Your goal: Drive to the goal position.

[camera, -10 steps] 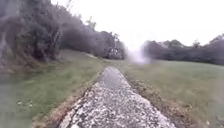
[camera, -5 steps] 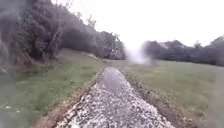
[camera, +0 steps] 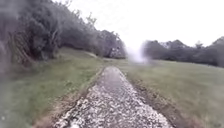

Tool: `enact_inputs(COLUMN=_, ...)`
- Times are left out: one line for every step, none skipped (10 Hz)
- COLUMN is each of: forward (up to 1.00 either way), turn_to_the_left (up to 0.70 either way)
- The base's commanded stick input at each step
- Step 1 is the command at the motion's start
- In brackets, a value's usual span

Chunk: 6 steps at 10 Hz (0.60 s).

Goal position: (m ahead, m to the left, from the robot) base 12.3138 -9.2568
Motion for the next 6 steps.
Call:
enact_inputs(forward=0.50, turn_to_the_left=0.00)
enact_inputs(forward=0.50, turn_to_the_left=0.00)
enact_inputs(forward=0.50, turn_to_the_left=0.00)
enact_inputs(forward=0.50, turn_to_the_left=0.00)
enact_inputs(forward=0.50, turn_to_the_left=0.00)
enact_inputs(forward=0.50, turn_to_the_left=0.00)
